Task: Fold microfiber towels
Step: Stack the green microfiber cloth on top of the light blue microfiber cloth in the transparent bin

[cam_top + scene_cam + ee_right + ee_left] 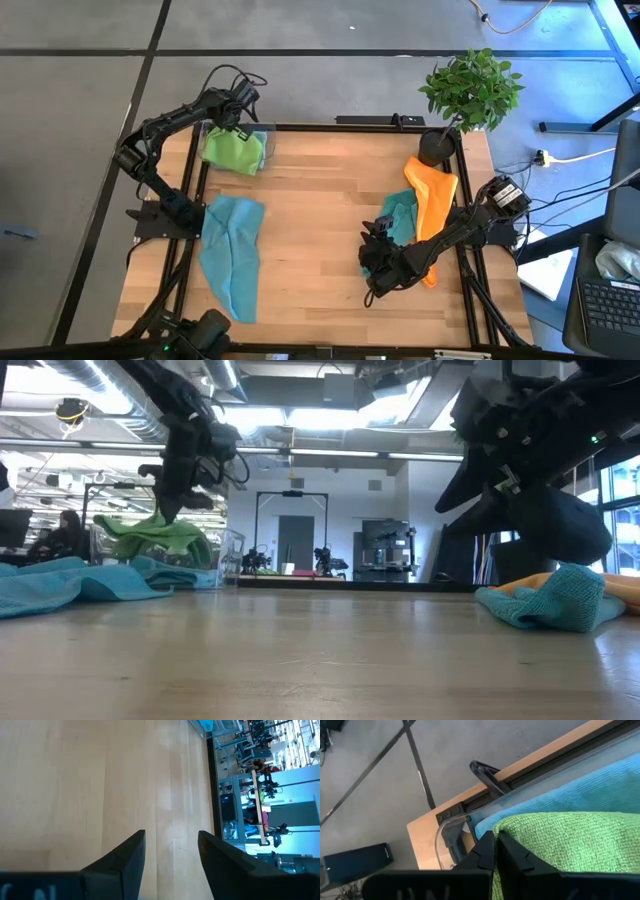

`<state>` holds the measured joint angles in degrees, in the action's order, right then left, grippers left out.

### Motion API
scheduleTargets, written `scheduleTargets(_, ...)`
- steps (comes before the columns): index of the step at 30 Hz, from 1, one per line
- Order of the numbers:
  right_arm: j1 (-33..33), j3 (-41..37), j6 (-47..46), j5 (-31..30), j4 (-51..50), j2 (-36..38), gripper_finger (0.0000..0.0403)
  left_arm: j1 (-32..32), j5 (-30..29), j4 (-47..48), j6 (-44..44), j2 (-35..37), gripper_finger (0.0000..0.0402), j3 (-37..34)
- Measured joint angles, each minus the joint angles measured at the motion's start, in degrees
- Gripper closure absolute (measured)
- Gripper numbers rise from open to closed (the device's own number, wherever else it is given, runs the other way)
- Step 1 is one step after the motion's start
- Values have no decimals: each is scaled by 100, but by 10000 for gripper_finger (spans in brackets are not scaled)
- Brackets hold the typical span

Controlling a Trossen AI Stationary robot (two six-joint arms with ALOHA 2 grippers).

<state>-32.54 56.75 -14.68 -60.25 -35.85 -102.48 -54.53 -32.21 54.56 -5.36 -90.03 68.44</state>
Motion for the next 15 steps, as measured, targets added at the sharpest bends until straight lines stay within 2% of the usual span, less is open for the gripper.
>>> scheduleTargets(8, 116, 0, -4, 88, 31, 0, 218, -60, -319, -387, 255, -1, 358, -100)
scheduleTargets(15, 131, 0, 16, 98, 29, 0, 218, -86, -317, -391, 369, -1, 350, -100)
